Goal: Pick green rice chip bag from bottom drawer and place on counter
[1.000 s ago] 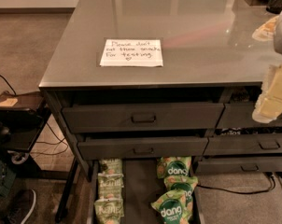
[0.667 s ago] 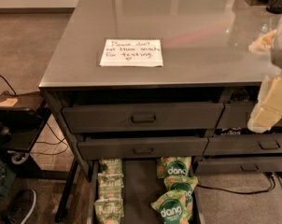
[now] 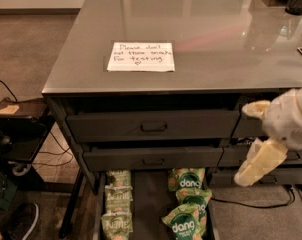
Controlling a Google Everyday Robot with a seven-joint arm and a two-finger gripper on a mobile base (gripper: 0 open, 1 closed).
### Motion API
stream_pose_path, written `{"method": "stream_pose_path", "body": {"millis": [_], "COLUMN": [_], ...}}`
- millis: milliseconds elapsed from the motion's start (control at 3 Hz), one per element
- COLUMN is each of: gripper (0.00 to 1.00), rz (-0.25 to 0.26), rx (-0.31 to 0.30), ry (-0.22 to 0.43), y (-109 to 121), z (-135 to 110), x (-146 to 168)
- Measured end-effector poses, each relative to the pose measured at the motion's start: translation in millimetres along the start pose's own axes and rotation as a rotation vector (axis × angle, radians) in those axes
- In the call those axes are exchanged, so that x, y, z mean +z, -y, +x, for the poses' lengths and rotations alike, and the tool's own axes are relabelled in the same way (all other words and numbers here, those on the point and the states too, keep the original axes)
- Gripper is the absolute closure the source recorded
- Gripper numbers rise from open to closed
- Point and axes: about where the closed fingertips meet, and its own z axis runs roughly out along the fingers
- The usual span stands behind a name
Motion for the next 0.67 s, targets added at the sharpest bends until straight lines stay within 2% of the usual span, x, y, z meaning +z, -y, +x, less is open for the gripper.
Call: {"method": "stream_pose_path", "body": {"millis": [333, 667], "gripper": [0.00, 0.00], "rz": [-0.059, -0.059], "rx": [0.081, 0.081], "ry": [0.158, 0.158], "y": [-10.4, -10.4], "z": [35.8, 35.9], "x": [71.7, 71.7]}}
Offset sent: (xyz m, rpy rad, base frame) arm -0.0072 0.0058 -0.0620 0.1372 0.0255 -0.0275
